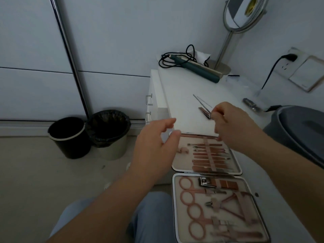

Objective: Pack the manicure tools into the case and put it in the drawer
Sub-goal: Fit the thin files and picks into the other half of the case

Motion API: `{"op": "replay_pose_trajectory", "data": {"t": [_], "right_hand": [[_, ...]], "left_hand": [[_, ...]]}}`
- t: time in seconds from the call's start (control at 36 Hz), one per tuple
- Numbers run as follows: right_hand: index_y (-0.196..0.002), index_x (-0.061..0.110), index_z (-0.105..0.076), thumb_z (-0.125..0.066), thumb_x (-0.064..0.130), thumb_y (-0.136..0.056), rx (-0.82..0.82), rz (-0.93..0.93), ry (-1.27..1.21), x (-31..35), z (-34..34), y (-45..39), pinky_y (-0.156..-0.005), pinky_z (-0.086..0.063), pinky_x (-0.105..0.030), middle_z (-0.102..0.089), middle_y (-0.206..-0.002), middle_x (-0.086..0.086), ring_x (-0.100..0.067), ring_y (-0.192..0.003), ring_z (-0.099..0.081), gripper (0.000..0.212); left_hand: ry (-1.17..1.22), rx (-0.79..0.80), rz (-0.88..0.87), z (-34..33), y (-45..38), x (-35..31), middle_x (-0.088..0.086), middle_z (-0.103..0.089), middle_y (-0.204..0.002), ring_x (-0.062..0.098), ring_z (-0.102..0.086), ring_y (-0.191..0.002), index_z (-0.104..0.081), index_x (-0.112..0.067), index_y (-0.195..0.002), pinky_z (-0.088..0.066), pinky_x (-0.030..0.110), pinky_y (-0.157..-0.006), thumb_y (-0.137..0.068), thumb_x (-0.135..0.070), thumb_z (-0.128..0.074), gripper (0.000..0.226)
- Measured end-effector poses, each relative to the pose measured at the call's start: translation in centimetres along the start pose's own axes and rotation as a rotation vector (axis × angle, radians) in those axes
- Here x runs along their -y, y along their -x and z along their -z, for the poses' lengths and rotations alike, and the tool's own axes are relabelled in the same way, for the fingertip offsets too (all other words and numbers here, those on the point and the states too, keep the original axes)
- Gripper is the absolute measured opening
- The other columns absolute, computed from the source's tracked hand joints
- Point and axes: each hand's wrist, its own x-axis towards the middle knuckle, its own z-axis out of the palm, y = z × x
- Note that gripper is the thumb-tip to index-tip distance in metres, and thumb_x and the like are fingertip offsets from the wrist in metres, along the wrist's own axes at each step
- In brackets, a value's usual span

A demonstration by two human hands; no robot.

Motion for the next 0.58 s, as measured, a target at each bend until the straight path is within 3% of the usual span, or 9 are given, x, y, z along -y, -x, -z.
{"op": "replay_pose_trajectory", "data": {"t": [0.06,0.11,0.17,0.22,0.33,0.42,0.5,0.58], "right_hand": [[-0.081,0.028,-0.047,-0.036,0.027,-0.096,0.025,0.01,-0.04,0.2,0.3,2.1,-0.049,-0.035,-0.021,-0.055,-0.067,0.006,-0.009,-0.058,-0.055,0.019],[-0.077,0.029,-0.047,-0.037,0.027,-0.096,0.049,-0.008,-0.103,0.2,0.4,3.7,-0.047,-0.037,-0.019,-0.055,-0.061,0.006,-0.007,-0.051,-0.053,0.022],[-0.076,0.029,-0.048,-0.038,0.027,-0.095,0.071,-0.017,-0.16,0.1,0.5,5.0,-0.047,-0.038,-0.018,-0.055,-0.062,0.006,-0.005,-0.052,-0.054,0.022],[-0.075,0.031,-0.047,-0.039,0.028,-0.094,0.088,0.006,-0.182,-0.1,0.4,6.1,-0.05,-0.039,-0.017,-0.055,-0.065,0.008,-0.003,-0.056,-0.055,0.021],[-0.075,0.036,-0.047,-0.04,0.03,-0.093,0.066,0.038,-0.194,-1.0,0.2,7.2,-0.047,-0.035,-0.01,-0.059,-0.064,0.014,0.005,-0.056,-0.054,0.02],[-0.077,0.042,-0.048,-0.042,0.028,-0.091,0.053,0.067,-0.286,-1.9,0.0,7.3,-0.051,-0.036,-0.012,-0.058,-0.07,0.032,0.01,-0.06,-0.052,0.021],[-0.084,0.046,-0.05,-0.046,0.031,-0.088,0.051,0.125,-0.411,-2.2,-0.1,7.4,-0.056,-0.041,-0.016,-0.06,-0.081,0.029,0.007,-0.068,-0.055,0.016],[-0.087,0.044,-0.051,-0.049,0.039,-0.083,-0.004,0.193,-0.363,-2.6,-0.2,7.5,-0.059,-0.046,-0.013,-0.06,-0.084,0.025,0.002,-0.073,-0.057,0.008]], "left_hand": [[0.041,0.028,0.042,-0.1,-0.4,-1.1,-0.024,-0.057,-0.086,-0.008,-0.052,-0.083,-0.057,-0.033,-0.113,-0.041,0.006,-0.07,-0.083,-0.036,-0.056,0.03],[0.133,0.07,0.093,-0.3,-0.9,-2.2,-0.016,-0.061,-0.079,-0.011,-0.054,-0.075,-0.059,-0.031,-0.11,-0.039,0.001,-0.06,-0.082,-0.039,-0.057,0.03],[0.269,0.148,0.162,-0.6,-1.2,-3.3,-0.009,-0.066,-0.072,-0.009,-0.056,-0.064,-0.064,-0.023,-0.104,-0.04,0.003,-0.049,-0.082,-0.037,-0.059,0.026],[0.311,0.228,0.191,-0.9,-1.1,-3.9,-0.013,-0.067,-0.063,-0.007,-0.054,-0.053,-0.069,-0.021,-0.091,-0.04,0.008,-0.042,-0.083,-0.033,-0.06,0.017],[0.329,0.244,0.174,-1.4,-0.6,-4.1,-0.012,-0.068,-0.061,-0.004,-0.052,-0.049,-0.07,-0.02,-0.073,-0.041,0.011,-0.043,-0.081,-0.027,-0.063,0.013],[0.31,0.239,0.132,-1.5,-0.2,-4.0,-0.012,-0.068,-0.06,-0.004,-0.051,-0.048,-0.07,-0.019,-0.068,-0.042,0.009,-0.047,-0.08,-0.027,-0.064,0.016],[0.287,0.207,0.112,-1.9,-0.1,-3.9,-0.007,-0.067,-0.06,-0.003,-0.052,-0.05,-0.069,-0.019,-0.064,-0.043,0.011,-0.051,-0.077,-0.031,-0.066,0.019],[0.248,0.187,0.104,-2.5,-0.1,-3.9,-0.009,-0.063,-0.055,-0.004,-0.052,-0.05,-0.068,-0.021,-0.059,-0.042,0.011,-0.051,-0.075,-0.036,-0.068,0.021]]}}
